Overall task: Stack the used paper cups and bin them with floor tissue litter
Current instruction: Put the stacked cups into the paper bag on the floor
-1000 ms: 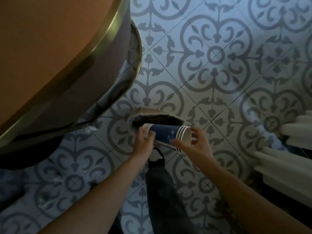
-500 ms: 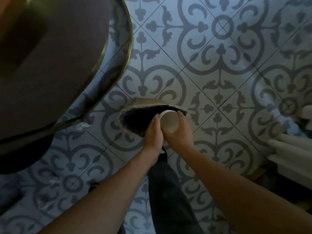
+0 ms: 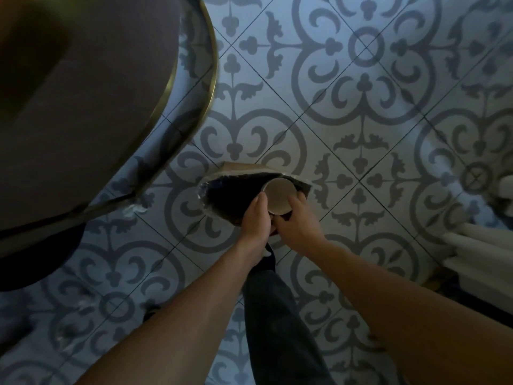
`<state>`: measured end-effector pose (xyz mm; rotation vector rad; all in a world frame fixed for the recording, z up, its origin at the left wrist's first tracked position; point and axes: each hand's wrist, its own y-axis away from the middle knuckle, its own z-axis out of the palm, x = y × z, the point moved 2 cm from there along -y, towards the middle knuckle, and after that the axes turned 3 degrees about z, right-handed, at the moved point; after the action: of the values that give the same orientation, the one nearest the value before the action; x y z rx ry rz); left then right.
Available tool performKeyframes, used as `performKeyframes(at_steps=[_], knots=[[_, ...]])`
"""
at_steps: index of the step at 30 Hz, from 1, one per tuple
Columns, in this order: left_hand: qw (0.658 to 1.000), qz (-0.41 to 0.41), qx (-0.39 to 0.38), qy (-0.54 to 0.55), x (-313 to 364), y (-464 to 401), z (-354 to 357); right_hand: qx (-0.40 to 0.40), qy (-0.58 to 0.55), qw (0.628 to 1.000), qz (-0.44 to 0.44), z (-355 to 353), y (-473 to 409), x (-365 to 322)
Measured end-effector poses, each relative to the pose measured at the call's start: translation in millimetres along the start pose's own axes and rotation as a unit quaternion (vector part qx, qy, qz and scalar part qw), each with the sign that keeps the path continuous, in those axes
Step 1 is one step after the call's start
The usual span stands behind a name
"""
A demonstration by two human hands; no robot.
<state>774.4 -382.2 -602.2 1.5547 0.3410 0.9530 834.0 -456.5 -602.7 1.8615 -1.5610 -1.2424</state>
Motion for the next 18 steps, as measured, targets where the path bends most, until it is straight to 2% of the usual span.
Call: performKeyframes(at_steps=[3,7,11,18], knots=[[1.000,-0.008,-0.001,-0.002,0.2,11.1,-6.8,0.004,0.006,1.000,-0.007,-4.5,8.8,-2.0],[0.997,0.013,0.018,-0.068,-15.5,30.1,-32.7,0.022,0.016,0.999,-0.020,-8.7,26.0,-2.4],[0.987,0.042,0.049,-0.150,-33.1,60.6,-81.9,0.015,0.027,0.999,-0.040,-2.5,45.2,-5.9],[0.978,0.076,0.103,-0.166,-61.3,108.2,-181.6,-0.015,0.096,0.991,-0.089,46.4,95.0,-33.5]])
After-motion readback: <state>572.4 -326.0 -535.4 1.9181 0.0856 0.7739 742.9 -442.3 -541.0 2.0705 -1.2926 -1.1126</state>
